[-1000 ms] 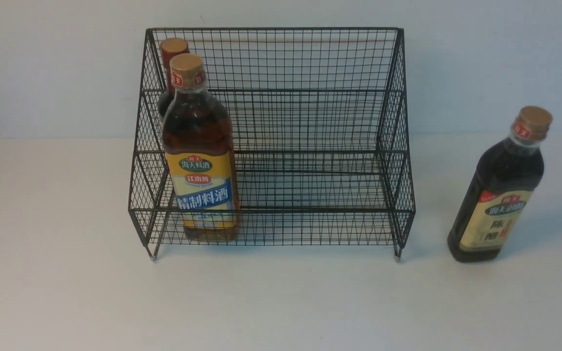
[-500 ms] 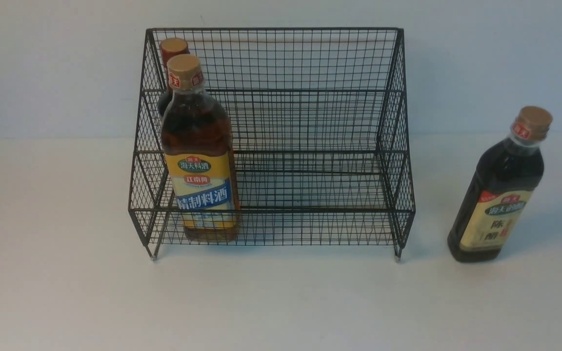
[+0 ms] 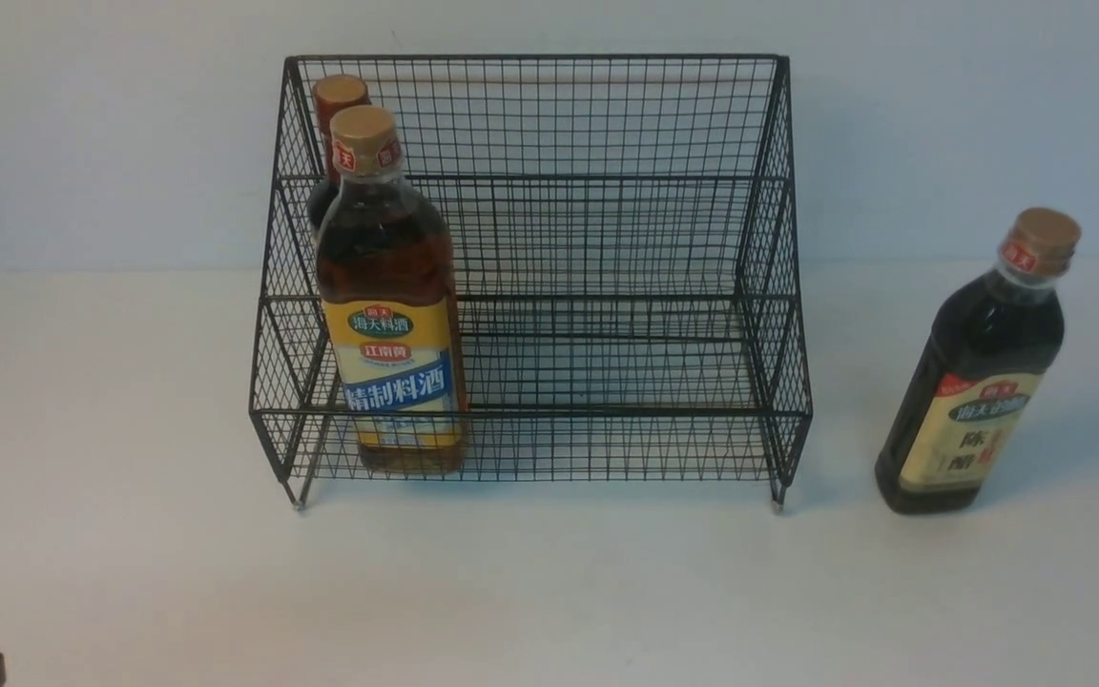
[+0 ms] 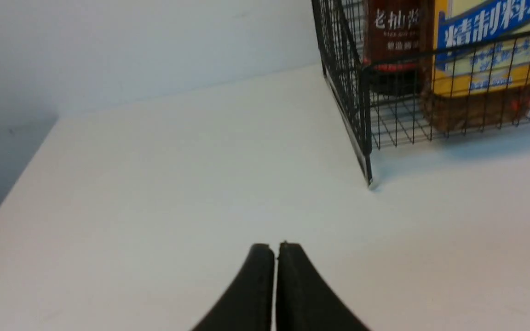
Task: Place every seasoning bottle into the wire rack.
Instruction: Use the right arm to grab the condiment bottle closest to it
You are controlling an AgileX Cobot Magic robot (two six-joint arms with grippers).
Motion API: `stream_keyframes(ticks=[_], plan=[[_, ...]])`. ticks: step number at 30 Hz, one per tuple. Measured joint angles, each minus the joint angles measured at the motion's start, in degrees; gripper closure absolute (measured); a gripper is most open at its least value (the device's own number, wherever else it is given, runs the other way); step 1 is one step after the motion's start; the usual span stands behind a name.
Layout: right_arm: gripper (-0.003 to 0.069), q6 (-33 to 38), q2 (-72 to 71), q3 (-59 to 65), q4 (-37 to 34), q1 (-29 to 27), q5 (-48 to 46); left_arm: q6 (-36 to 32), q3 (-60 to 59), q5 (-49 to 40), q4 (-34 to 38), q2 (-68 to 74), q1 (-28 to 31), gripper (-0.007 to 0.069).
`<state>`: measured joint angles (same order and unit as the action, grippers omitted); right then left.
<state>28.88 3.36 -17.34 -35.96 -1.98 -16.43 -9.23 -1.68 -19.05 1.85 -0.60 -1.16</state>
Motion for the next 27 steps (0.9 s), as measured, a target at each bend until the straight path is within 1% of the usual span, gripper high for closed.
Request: stream_keyframes(ticks=[3, 8, 27], plan=[[0.0669, 0.0, 0.0, 0.0, 0.0, 0.0, -0.2, 0.9, 0.0, -2.0, 1.5, 0.0, 0.1, 0.0629], [0.0669, 0.0, 0.0, 0.0, 0.0, 0.0, -0.8, 1.8, 0.0, -2.0, 3.1, 0.0, 0.1, 0.0629], [0.0669, 0.0, 0.0, 0.0, 0.0, 0.0, -2.1, 2.2, 0.0, -2.0, 3.3, 0.0, 0.1, 0.0629]])
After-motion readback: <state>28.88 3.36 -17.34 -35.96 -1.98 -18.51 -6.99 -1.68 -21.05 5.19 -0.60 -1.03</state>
